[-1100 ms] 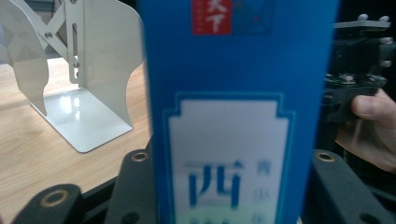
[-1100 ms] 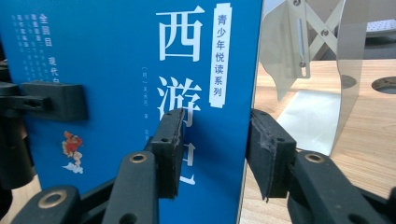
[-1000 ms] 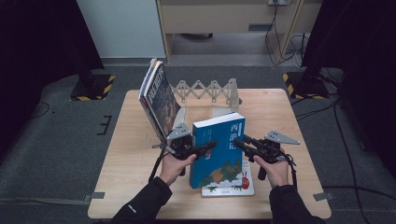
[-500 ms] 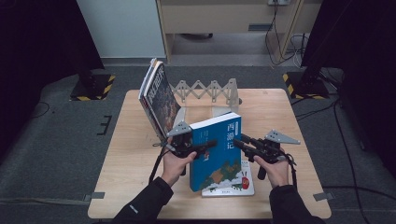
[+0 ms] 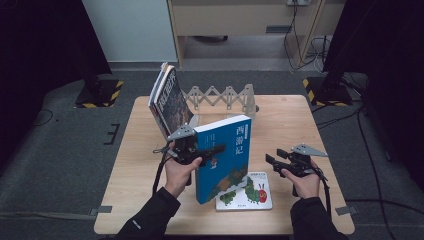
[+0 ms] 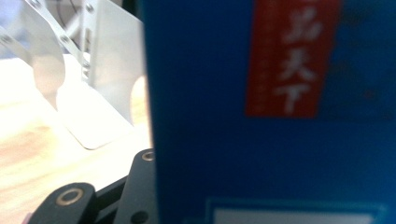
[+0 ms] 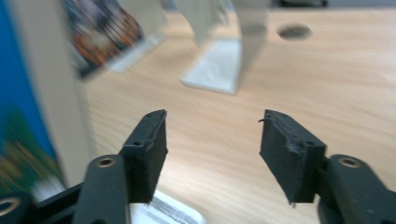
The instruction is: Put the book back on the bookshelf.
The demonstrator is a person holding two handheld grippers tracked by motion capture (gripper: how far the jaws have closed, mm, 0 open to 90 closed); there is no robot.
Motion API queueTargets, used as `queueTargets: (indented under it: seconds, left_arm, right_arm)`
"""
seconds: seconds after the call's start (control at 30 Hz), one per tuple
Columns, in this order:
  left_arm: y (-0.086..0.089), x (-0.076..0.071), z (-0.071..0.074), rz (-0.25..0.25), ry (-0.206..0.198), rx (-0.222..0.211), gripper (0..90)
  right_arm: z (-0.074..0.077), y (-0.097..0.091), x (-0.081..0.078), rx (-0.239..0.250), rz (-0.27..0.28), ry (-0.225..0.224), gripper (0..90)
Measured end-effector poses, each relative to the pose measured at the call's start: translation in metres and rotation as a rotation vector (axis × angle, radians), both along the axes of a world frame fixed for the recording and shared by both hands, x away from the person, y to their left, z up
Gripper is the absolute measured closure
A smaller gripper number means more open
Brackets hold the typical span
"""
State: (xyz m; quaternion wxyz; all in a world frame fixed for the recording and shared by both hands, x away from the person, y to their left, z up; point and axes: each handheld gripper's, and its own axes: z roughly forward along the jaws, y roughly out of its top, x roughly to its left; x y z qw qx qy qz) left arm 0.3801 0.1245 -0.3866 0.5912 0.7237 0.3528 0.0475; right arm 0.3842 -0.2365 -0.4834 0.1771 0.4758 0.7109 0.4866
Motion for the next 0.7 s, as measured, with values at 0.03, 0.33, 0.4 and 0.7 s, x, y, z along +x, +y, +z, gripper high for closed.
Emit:
queueTargets:
  seconds: [0.03, 0.33, 0.4, 0.7]
  left_arm:
    - [0.003, -0.001, 0.003, 0.013, -0.010, 0.008, 60.9]
    - [0.032, 0.002, 0.021, 0.124, -0.046, -0.006, 60.9]
    - [0.036, 0.003, 0.026, 0.140, -0.064, 0.008, 60.9]
    - [0.046, 0.011, 0.042, 0.221, -0.104, 0.031, 60.9]
  right_arm:
    - [-0.003, -0.002, 0.001, -0.053, -0.019, 0.018, 38.0]
    - [-0.028, -0.021, 0.009, -0.277, -0.075, 0.149, 20.2]
    - [-0.032, -0.024, 0.011, -0.296, -0.088, 0.162, 19.0]
    - [-0.044, -0.036, 0.015, -0.332, -0.120, 0.198, 17.5]
